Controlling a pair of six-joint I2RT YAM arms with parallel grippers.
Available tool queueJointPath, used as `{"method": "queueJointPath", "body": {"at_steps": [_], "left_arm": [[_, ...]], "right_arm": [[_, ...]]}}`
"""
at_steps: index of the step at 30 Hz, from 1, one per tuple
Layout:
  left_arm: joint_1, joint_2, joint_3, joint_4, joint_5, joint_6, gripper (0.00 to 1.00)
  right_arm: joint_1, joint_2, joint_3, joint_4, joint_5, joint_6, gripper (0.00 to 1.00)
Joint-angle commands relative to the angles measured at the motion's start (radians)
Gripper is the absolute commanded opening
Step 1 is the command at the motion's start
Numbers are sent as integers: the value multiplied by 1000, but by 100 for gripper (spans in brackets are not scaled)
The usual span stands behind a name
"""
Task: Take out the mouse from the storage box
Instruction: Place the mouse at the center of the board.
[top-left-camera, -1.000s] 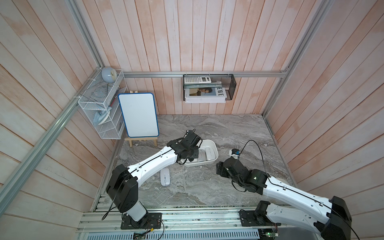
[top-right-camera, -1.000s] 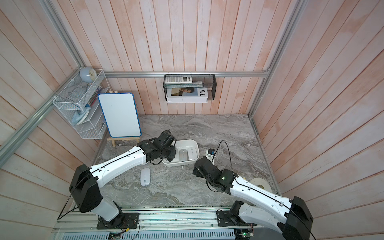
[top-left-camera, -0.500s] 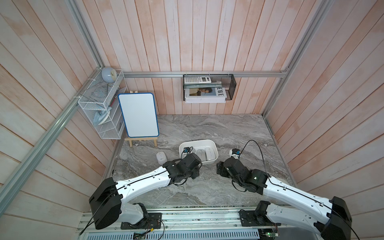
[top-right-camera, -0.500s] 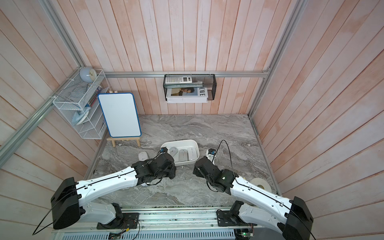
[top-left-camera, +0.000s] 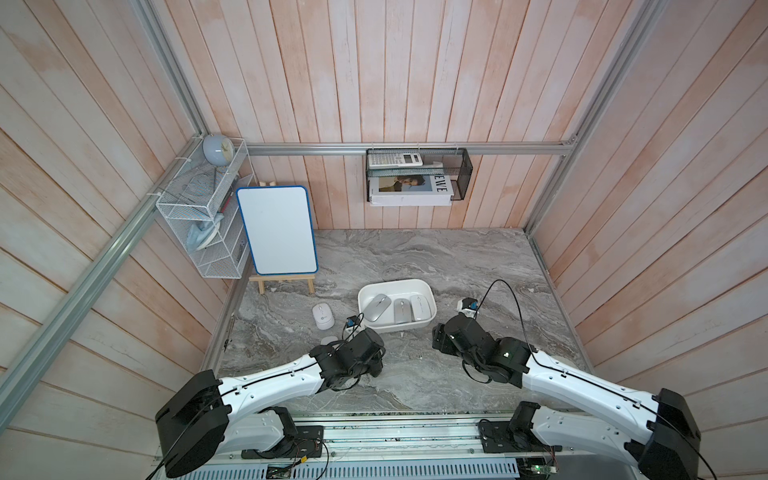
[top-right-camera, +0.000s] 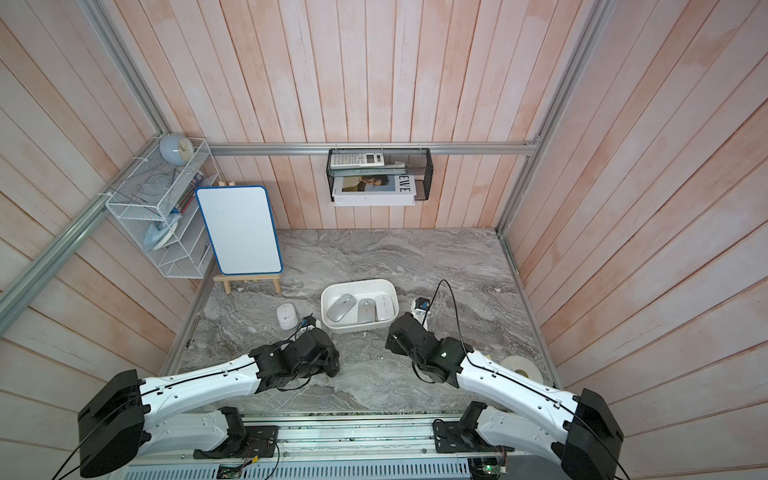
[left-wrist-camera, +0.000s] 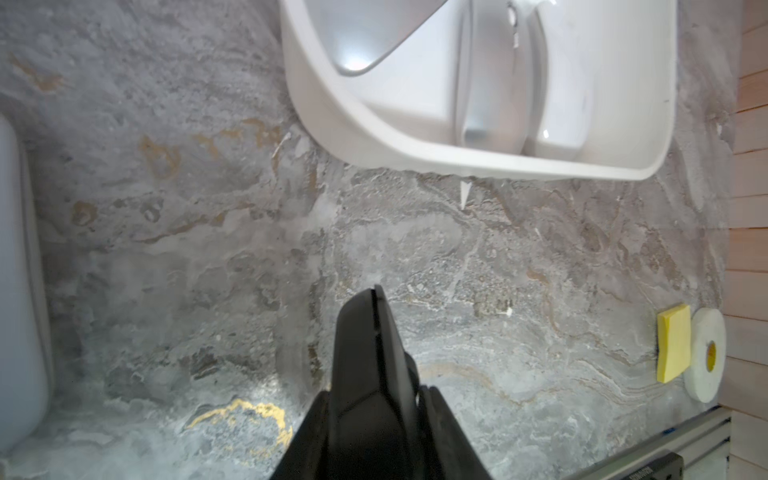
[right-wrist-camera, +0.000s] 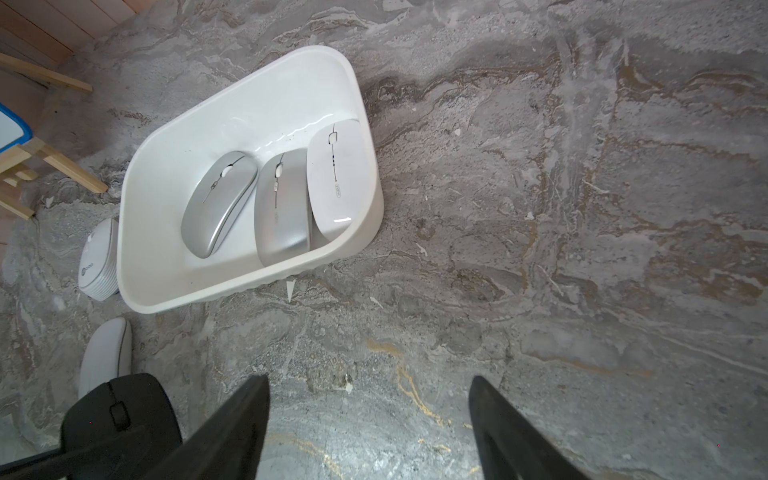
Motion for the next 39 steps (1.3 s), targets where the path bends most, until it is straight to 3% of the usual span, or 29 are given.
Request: {"method": "queueJointPath", "body": {"at_steps": [1,14,18,26,36,39], "left_arm": [[5,-15,-52,112,33,-62,17],[51,32,-210,342,140,-142,22],[68,38,-241,375,156,-151,35],[111,51,-275,417,191,-158,38],[126,45,-283,401,186,-155,54],[128,23,-268,335,158,-142,64]], "right_arm": [[-6,20,29,-13,-3,-11,79],[-6,59,43,-3,-21,3,79],[-6,70,46,2,-27,9,78],[-6,103,56,9,-48,27,78],[-6,119,67,11,-53,29,78],[-6,119,71,9,-52,25,77]]}}
